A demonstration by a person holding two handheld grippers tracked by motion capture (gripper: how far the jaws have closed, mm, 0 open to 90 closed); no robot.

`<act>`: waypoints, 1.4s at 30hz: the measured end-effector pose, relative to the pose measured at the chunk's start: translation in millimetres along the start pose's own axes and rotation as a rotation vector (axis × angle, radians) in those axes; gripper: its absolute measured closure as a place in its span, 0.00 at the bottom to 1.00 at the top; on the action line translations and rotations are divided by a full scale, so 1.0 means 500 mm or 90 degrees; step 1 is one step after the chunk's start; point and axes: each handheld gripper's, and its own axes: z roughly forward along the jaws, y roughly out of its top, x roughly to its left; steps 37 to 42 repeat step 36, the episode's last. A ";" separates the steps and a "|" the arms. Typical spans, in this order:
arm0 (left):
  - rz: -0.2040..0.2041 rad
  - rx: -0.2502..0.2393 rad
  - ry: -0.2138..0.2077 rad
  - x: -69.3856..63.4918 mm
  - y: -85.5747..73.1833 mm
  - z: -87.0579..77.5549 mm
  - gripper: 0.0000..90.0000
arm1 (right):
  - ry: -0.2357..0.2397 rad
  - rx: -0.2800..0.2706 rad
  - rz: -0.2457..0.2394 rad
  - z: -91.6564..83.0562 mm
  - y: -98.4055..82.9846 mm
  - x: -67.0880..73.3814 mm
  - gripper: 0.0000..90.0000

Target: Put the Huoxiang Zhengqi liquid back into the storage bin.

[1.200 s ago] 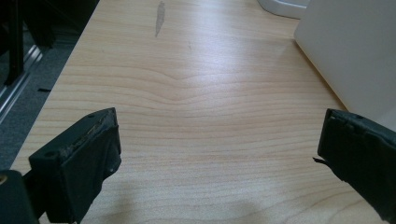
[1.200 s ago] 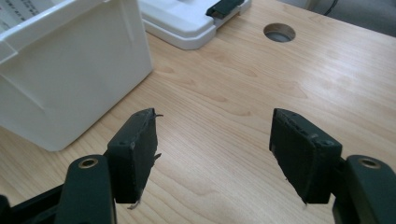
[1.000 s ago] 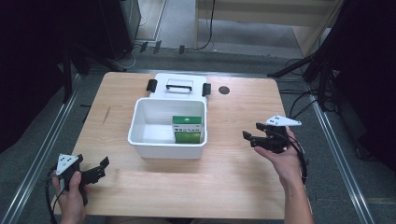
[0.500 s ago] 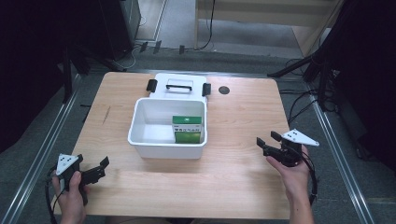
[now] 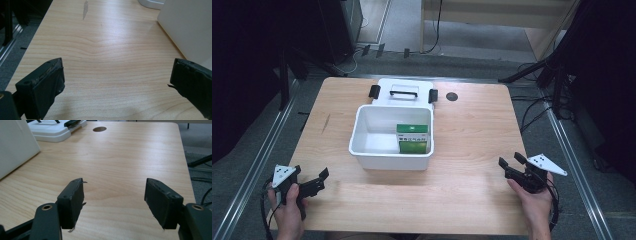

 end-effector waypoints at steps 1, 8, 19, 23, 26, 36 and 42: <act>0.000 0.000 0.000 0.000 0.000 0.000 0.00 | -0.002 0.002 0.002 -0.003 -0.005 -0.001 0.36; 0.000 0.000 0.000 0.000 0.000 0.000 0.00 | -0.018 -0.012 0.021 -0.038 -0.038 -0.016 0.36; -0.002 0.004 0.000 0.000 0.000 0.001 0.00 | -0.077 0.018 0.114 -0.086 -0.076 -0.029 0.14; -0.006 0.004 -0.003 0.002 0.001 0.002 0.00 | -0.048 -0.013 0.103 -0.094 -0.078 -0.030 0.05; -0.011 0.004 -0.003 0.001 0.001 0.003 0.00 | -0.055 -0.020 0.120 -0.092 -0.081 -0.034 0.02; -0.006 0.011 -0.003 0.002 0.002 0.003 0.00 | -0.060 -0.011 0.125 -0.090 -0.082 -0.028 0.06; -0.006 0.011 -0.003 0.002 0.002 0.003 0.00 | -0.060 -0.011 0.125 -0.090 -0.082 -0.028 0.06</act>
